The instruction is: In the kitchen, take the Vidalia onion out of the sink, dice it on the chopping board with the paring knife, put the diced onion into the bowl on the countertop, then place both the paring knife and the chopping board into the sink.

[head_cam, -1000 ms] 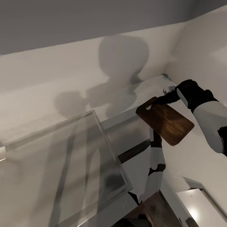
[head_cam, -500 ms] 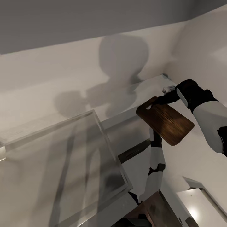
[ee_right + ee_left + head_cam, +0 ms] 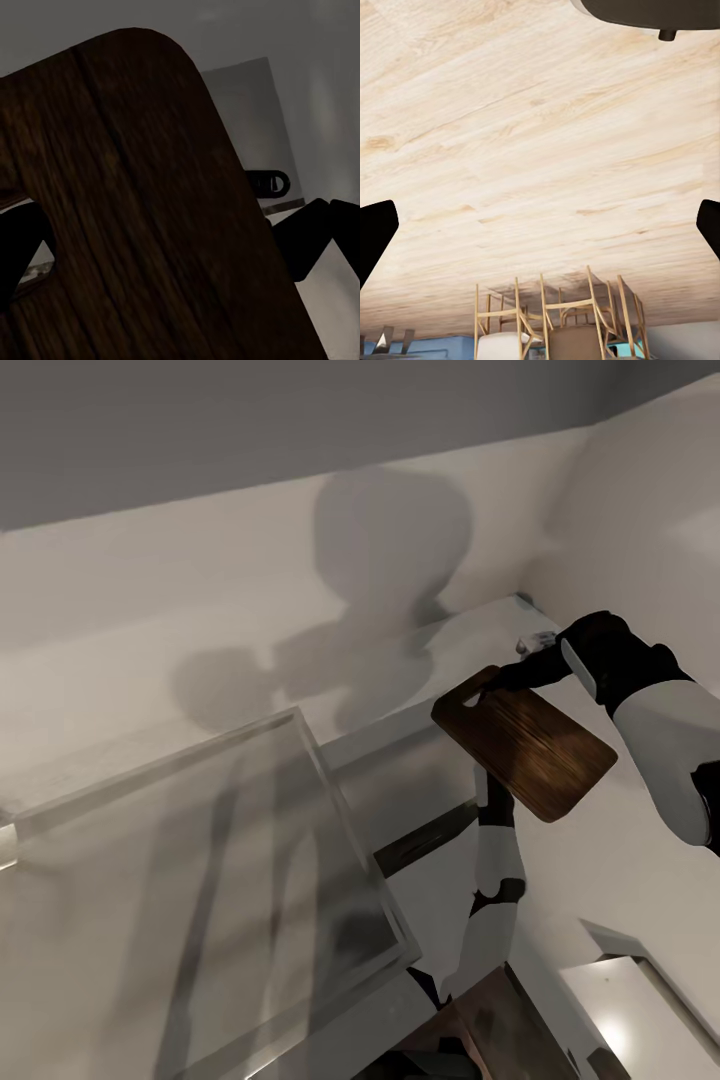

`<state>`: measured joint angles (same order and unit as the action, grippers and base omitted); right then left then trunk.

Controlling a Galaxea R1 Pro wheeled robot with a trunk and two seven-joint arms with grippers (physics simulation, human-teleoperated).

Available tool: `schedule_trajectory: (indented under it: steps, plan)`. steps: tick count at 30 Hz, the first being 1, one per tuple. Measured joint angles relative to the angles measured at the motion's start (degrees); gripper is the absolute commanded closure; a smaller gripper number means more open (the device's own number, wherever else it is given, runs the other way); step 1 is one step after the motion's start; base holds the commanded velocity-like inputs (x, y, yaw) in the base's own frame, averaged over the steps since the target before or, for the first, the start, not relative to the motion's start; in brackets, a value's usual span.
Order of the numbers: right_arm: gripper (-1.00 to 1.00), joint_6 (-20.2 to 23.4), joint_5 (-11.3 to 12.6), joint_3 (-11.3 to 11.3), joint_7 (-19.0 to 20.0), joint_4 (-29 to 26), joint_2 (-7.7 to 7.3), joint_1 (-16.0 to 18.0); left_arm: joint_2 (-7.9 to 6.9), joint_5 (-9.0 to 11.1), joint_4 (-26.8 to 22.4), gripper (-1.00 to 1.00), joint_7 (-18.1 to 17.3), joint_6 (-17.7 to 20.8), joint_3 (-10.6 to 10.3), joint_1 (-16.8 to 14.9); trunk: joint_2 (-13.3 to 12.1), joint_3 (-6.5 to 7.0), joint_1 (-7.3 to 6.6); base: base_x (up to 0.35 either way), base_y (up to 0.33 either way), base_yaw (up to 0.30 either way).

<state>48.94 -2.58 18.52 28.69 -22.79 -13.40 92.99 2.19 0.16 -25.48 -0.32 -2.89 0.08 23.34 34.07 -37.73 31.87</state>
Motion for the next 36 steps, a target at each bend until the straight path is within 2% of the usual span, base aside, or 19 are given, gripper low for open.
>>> schedule_trajectory:
  steps: [7,11,13,35,36]
  plan:
    - [1.0,-0.25,0.16,-0.09,-0.24,0.38,0.01,-0.02,0.0,0.0,-0.01,-1.0,0.0,0.0,0.0,-0.01,-0.01,0.15,0.01,0.0,0.0,0.0]
    - [1.0,-0.11,0.1,-0.03,-0.29,1.2,0.01,-0.01,0.0,0.0,0.0,-1.0,0.0,0.05,0.0,-0.01,-0.01,0.49,0.02,0.0,0.0,0.0]
    - [1.0,-0.19,-0.84,0.31,-0.22,1.1,0.0,-0.06,0.0,0.0,-0.01,-1.0,0.0,0.03,0.0,0.0,-0.02,0.66,0.02,0.0,0.0,0.0]
    - [1.0,-0.14,-0.72,0.25,-0.23,0.89,0.11,-0.03,-0.09,0.0,0.0,-1.0,0.0,0.04,0.0,0.0,-0.02,2.68,0.02,-0.015,0.0,0.0]
    - [1.0,-0.02,-0.75,0.26,1.06,0.47,0.22,-0.04,-0.09,0.0,0.24,-1.0,0.0,0.06,-0.01,-0.01,-0.05,2.78,0.09,-0.342,0.0,0.0]
